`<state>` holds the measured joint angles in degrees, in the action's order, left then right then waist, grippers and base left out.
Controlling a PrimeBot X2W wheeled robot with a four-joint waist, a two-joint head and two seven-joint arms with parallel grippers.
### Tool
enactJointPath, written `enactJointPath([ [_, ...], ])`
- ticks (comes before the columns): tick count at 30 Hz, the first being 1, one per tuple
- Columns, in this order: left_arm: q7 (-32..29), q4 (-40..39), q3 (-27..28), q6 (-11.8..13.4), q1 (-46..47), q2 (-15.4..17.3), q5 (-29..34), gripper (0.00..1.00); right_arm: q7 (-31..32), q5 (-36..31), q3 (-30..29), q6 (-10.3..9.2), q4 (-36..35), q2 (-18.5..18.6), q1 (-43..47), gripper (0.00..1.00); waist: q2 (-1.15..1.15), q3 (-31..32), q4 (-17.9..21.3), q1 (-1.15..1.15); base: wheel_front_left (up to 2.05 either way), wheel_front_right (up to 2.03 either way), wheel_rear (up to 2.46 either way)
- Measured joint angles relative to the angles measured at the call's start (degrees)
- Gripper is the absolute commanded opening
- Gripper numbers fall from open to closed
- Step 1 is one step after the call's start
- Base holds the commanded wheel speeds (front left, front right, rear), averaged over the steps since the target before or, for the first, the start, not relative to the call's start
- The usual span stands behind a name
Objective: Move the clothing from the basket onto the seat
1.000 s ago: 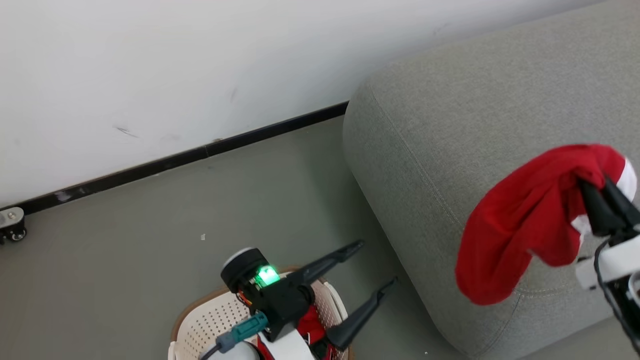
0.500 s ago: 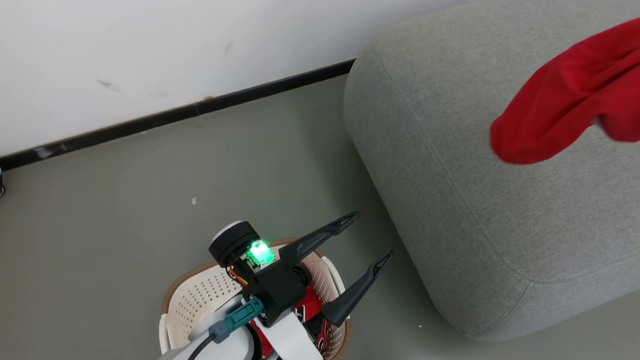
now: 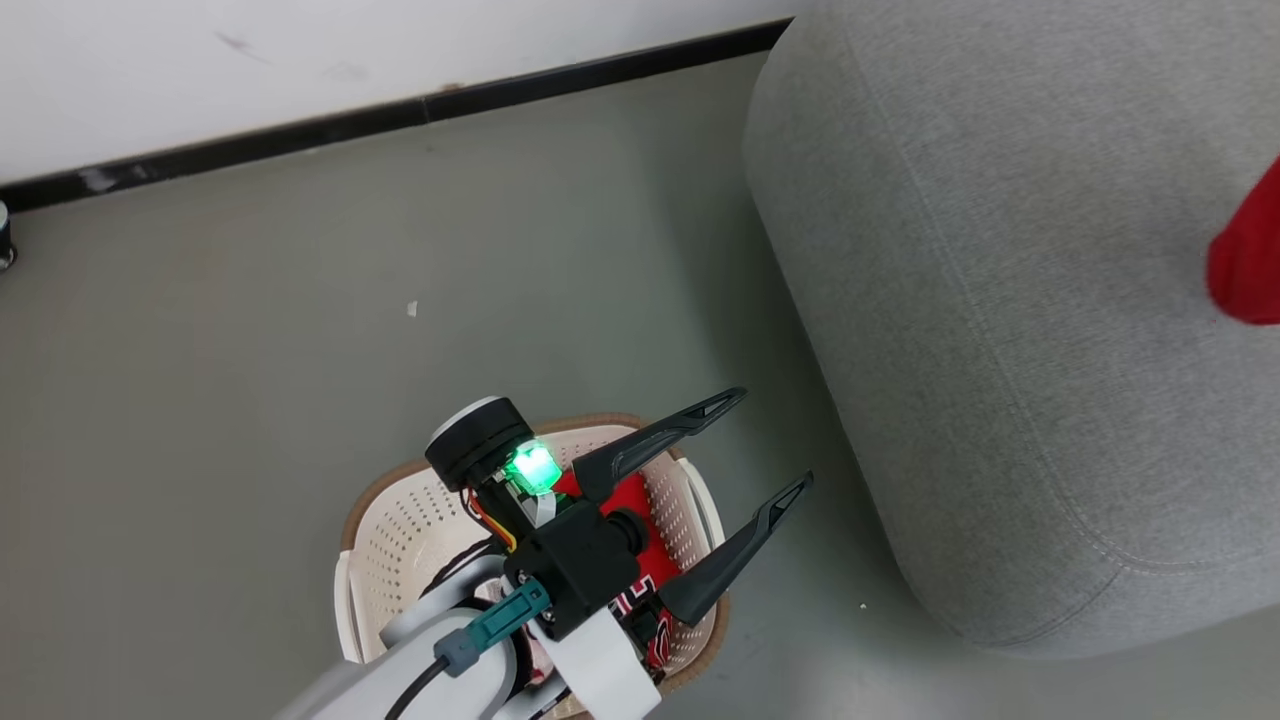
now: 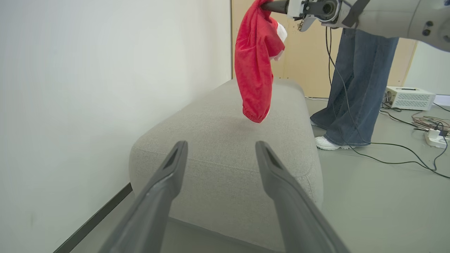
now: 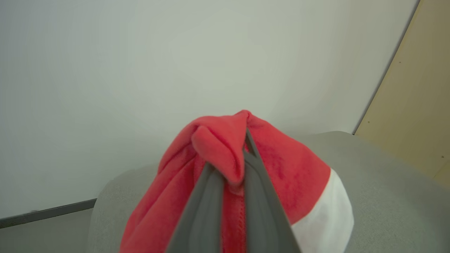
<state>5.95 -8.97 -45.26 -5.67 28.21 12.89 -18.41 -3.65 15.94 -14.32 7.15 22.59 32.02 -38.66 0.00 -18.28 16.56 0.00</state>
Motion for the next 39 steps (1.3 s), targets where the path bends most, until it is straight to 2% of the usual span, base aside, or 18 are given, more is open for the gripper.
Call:
enactJointPath([
  [8, -1.1, -0.2, -0.8, 0.0, 1.9, 0.3, 0.5, 1.00, -4.1, -4.7, -8.1, 0.00, 3.2, 0.9, -5.5, 0.00, 0.00, -3.5, -2.3, 0.00, 0.00, 0.00, 0.00],
  [12, -1.4, -0.5, -1.4, -0.1, 2.8, 0.6, 0.5, 1.00, -6.0, -6.1, -10.0, 0.00, 5.6, -0.4, -6.3, 0.00, 0.00, -5.1, -3.2, 0.00, 0.00, 0.00, 0.00],
  [17, -2.1, -1.1, -2.1, -0.6, 4.3, 0.7, 0.8, 1.00, -7.3, -6.6, -9.2, 0.01, 10.3, -5.5, -4.7, 0.00, 0.00, -7.1, -4.2, 0.00, 0.00, 0.00, 0.00],
  [23, -2.4, -1.3, -3.0, -0.8, 6.0, 0.9, 0.8, 1.00, -8.7, -6.5, -9.4, 0.01, 13.6, -9.7, -0.1, 0.00, 0.00, -9.2, -4.8, 0.00, 0.00, 0.00, 0.00],
  [29, -2.4, -1.2, -3.5, -1.1, 7.0, 1.2, 0.9, 1.00, -9.0, -5.8, -9.5, 0.00, 14.7, -11.5, 1.5, 0.00, 0.00, -11.0, -4.6, 0.00, 0.00, 0.00, 0.00],
  [36, -2.1, -0.5, -3.6, -1.1, 8.0, 1.8, 0.9, 1.00, -9.2, -4.6, -5.7, 0.01, 15.6, -12.2, 2.0, 0.00, 0.00, -12.2, -3.7, 0.00, 0.00, 0.00, 0.00],
  [37, -2.1, -0.2, -3.6, -1.1, 8.0, 1.9, 0.9, 1.00, -9.0, -4.3, -5.0, 0.01, 15.8, -12.4, 2.0, 0.14, 0.00, -12.2, -3.5, 0.00, 0.00, 0.00, 0.00],
  [38, -1.9, 0.1, -3.6, -1.1, 8.0, 1.9, 0.9, 1.00, -8.9, -4.2, -4.6, 0.00, 16.1, -12.5, 2.0, 0.32, 0.00, -12.3, -3.3, 0.00, 0.00, 0.00, 0.00],
  [39, -1.8, 0.3, -3.6, -1.1, 8.0, 2.0, 0.9, 1.00, -8.7, -4.0, -4.1, 0.00, 16.4, -12.6, 2.0, 0.41, 0.00, -12.3, -3.1, 0.00, 0.00, 0.00, 0.00],
])
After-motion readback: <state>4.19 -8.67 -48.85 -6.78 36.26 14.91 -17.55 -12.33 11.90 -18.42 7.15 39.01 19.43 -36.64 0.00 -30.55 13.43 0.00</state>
